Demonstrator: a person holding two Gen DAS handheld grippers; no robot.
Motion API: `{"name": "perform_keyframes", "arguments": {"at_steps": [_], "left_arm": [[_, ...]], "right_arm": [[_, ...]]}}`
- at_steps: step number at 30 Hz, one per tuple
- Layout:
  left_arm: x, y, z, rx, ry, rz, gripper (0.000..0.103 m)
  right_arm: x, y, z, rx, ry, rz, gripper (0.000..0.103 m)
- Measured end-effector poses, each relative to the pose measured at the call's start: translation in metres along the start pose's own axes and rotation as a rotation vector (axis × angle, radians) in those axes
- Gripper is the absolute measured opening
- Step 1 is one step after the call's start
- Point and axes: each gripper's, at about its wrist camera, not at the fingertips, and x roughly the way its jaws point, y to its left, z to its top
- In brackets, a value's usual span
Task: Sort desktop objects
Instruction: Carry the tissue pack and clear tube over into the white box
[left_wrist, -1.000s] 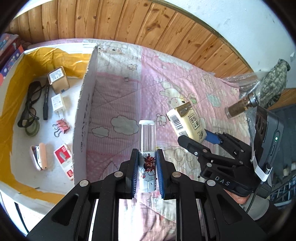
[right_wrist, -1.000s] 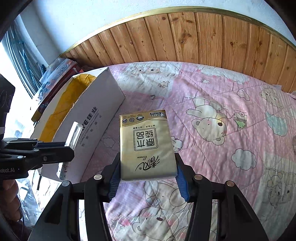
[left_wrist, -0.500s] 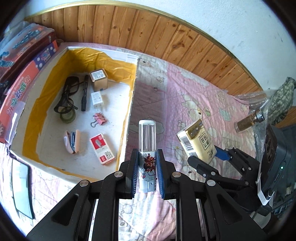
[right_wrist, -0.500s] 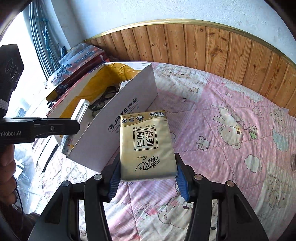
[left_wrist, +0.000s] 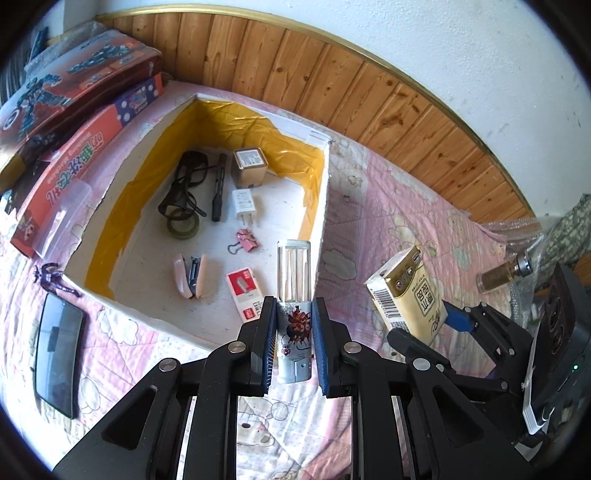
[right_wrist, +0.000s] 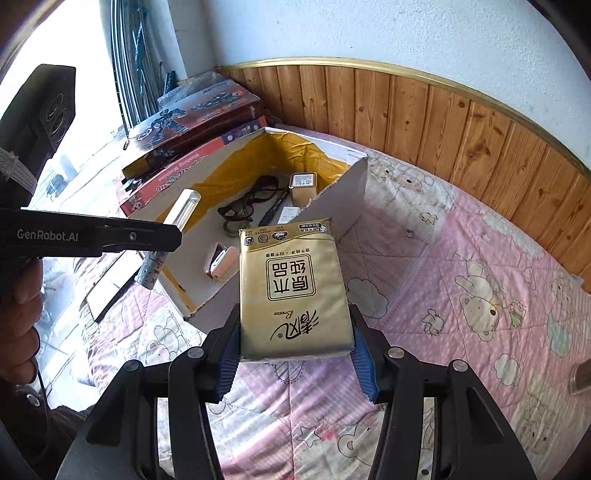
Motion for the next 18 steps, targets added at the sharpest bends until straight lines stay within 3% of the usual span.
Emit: {"name": "perform_keyframes", "arguments": {"at_steps": [7, 18], "left_arm": [[-0.013, 0.031, 0.011, -0.075, -0.036, 0.020, 0.018], [-0.014, 0.081, 0.034, -0.156, -0.064, 0.112, 0.018]], "right_arm": [[0.005, 0.022, 0.021, -0.071, -0.008, 0.046, 0.054], [0.030, 0.041, 0.076, -0.094, -0.011, 0.133, 0.054]]}}
